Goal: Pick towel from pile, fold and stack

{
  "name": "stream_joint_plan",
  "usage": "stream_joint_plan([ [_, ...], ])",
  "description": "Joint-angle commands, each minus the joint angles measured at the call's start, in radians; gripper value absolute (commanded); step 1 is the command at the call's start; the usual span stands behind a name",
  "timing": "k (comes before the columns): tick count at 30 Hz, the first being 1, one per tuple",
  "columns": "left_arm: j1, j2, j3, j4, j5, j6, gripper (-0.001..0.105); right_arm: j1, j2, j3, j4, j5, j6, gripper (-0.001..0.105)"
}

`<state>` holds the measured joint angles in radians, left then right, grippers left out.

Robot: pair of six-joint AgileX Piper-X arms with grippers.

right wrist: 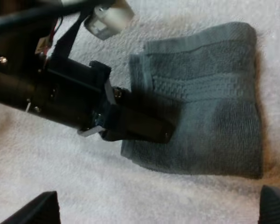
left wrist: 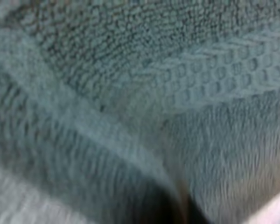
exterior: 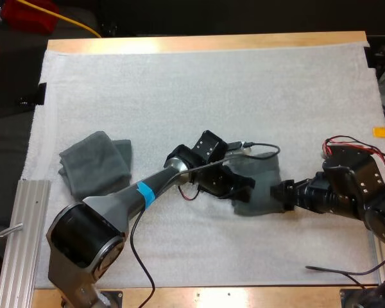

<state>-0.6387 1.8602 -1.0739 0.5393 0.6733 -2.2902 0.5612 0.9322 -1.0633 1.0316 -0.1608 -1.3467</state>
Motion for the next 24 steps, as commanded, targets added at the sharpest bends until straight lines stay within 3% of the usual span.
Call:
stream_joint_plan([
  [1, -0.002, -0.023, -0.006, 0.029, -0.005, 0.032, 0.0, 0.001, -0.011, -0.004, -0.005, -0.033, -0.011, 0.081],
  [18, 0.179, -0.165, -0.006, 0.237, -0.026, 0.286, 0.0, 0.001, -0.011, -0.004, -0.129, -0.214, 0.0, 0.081],
  [24, 0.226, -0.196, -0.006, 0.303, -0.056, 0.356, 0.0, 0.001, -0.011, -0.004, -0.155, -0.219, 0.006, 0.081],
])
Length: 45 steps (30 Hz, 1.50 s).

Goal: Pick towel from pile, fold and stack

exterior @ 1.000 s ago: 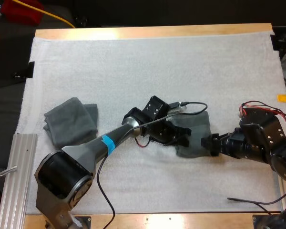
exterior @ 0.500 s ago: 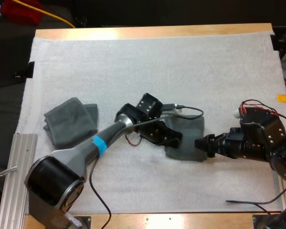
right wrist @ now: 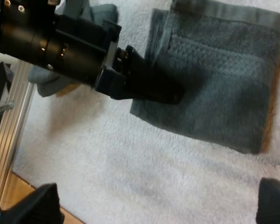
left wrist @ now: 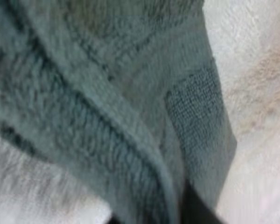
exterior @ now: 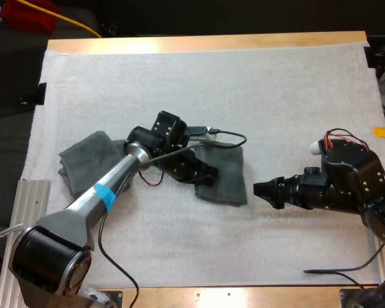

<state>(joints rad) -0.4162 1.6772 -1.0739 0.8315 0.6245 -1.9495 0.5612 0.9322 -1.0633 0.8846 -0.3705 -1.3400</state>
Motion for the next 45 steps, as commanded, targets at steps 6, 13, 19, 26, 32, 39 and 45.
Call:
stream_joint_plan([
  [6, 0.04, -0.034, -0.006, 0.067, -0.028, 0.071, 0.0, 0.001, -0.011, -0.004, -0.01, -0.01, 0.001, 0.081],
  [13, 0.106, -0.096, -0.007, 0.069, -0.021, 0.073, 0.0, 0.001, -0.011, -0.004, -0.01, -0.01, 0.001, 0.081],
  [19, 0.167, -0.135, -0.052, 0.099, 0.045, 0.073, 0.0, 0.001, -0.011, -0.004, -0.012, -0.01, 0.001, 0.081],
  [26, 0.171, -0.151, -0.152, 0.158, 0.046, 0.096, 0.0, 0.001, -0.011, -0.001, -0.012, -0.01, 0.001, 0.081],
  [32, 0.182, -0.151, -0.228, 0.209, 0.038, 0.125, 0.0, 0.001, -0.011, -0.001, -0.012, -0.01, 0.001, 0.081],
  [39, 0.24, -0.151, -0.304, 0.288, 0.006, 0.168, 0.0, 0.001, -0.011, -0.001, -0.012, -0.01, 0.001, 0.081],
  [45, 0.355, -0.151, -0.349, 0.373, -0.004, 0.218, 0.0, 0.001, -0.011, -0.001, -0.012, -0.01, 0.001, 0.081],
])
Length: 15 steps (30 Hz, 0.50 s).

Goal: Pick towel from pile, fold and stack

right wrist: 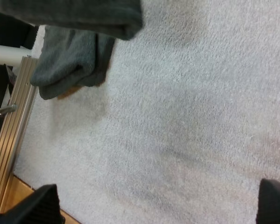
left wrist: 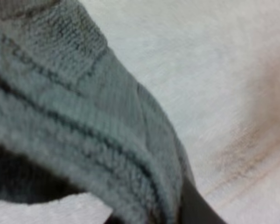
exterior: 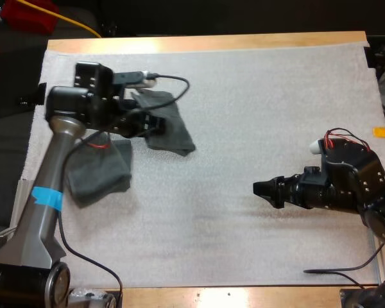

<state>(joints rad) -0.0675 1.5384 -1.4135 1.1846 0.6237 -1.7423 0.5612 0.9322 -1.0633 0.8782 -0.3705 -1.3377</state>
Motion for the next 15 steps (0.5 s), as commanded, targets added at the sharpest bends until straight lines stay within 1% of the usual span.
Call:
stream_joint_plan([
  [1, 0.026, -0.012, -0.012, 0.032, -0.003, 0.02, 0.0, 0.001, -0.011, -0.001, -0.006, -0.01, -0.002, 0.081],
  [7, 0.133, -0.014, -0.012, 0.109, -0.008, 0.085, 0.0, 0.001, -0.011, -0.001, -0.006, -0.01, -0.002, 0.081],
  [13, 0.206, -0.014, -0.009, 0.146, -0.023, 0.114, 0.0, 0.001, -0.011, -0.001, -0.006, -0.01, -0.002, 0.081],
  [15, 0.225, -0.014, -0.004, 0.145, -0.042, 0.121, 0.0, 0.001, -0.011, -0.001, -0.006, -0.01, -0.003, 0.081],
])
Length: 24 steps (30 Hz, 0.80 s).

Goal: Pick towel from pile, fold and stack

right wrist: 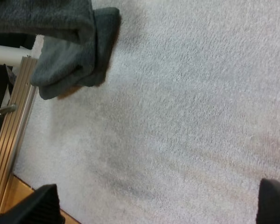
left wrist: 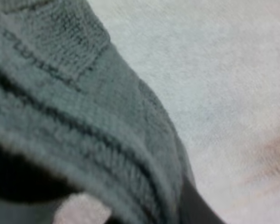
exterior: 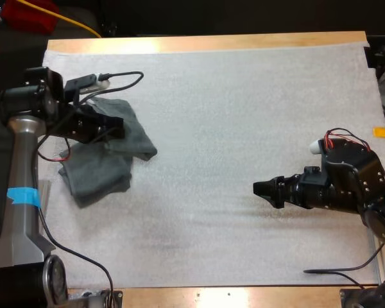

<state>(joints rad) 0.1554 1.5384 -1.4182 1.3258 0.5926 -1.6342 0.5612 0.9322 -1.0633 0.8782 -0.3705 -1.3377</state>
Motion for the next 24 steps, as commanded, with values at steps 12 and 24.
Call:
stream_joint_plan([
  [12, 0.034, -0.014, 0.103, -0.073, -0.038, 0.028, 0.0, 0.001, -0.011, -0.001, -0.006, -0.012, -0.005, 0.081],
  [24, 0.126, -0.014, 0.144, -0.115, -0.065, 0.026, 0.0, 0.001, -0.011, -0.001, 0.032, -0.016, -0.005, 0.081],
])
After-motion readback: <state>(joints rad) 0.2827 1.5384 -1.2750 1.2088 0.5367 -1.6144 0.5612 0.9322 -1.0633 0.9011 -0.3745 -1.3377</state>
